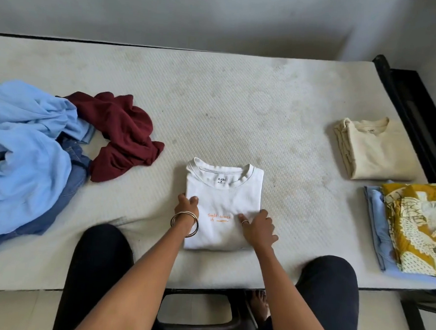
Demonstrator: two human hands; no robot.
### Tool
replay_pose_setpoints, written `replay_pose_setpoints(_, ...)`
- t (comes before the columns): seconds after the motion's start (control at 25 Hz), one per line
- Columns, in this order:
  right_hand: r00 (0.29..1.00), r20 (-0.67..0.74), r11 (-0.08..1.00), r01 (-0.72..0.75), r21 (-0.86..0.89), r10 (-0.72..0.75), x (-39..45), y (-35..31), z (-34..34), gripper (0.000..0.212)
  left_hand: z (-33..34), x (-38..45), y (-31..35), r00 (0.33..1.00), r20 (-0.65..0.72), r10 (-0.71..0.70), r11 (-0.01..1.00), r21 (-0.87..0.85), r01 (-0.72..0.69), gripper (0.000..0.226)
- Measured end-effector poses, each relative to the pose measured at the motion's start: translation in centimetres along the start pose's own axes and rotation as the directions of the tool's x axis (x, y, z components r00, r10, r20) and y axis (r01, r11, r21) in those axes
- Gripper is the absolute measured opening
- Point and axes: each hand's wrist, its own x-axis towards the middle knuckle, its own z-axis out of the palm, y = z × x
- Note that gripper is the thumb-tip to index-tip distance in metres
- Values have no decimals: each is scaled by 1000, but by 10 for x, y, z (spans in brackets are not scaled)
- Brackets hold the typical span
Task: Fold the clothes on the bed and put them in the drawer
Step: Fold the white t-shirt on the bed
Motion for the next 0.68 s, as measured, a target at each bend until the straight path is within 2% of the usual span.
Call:
replay_pose_setpoints(0.04, 1000, 21, 1000, 12, 16, -13, 0, 4, 3, 51, 1, 0, -4, 1000, 2, 9, 999, 45, -10, 43)
replay_pose_setpoints(0.12, 999, 31, 975, 35, 219, -42, 0, 10, 4, 41, -1, 3, -14, 998, 11, 69, 980, 185, -70, 38)
replay_pose_setpoints(0.2, 1000, 8, 902, 0, 431, -4, -4, 16, 1, 46, -1, 7, -20, 990, 10, 140, 952, 275, -137, 36)
replay_pose_setpoints(0.28, 998, 11, 869, -55, 492, 57, -4, 19, 1, 52, -3, 8, -22, 985, -8, 173, 950, 266, -165, 38)
replay_pose_setpoints(0.4, 996, 45, 890, -92, 447, 81, -5, 17, -7, 59, -8, 4, -18, 995, -26, 99, 984, 154, -94, 40)
replay_pose_setpoints(0.56, 997, 74, 886, -6, 464, -33, 5, 6, -18, 41, -6, -8, -8, 995, 99, -27, 982, -185, 46, 32)
replay_pose_setpoints(0.68, 988, 145, 792, -55, 608, -43, 13, -3, -26, 31, -6, -4, -2, 996, 87, -34, 947, -317, 60, 31)
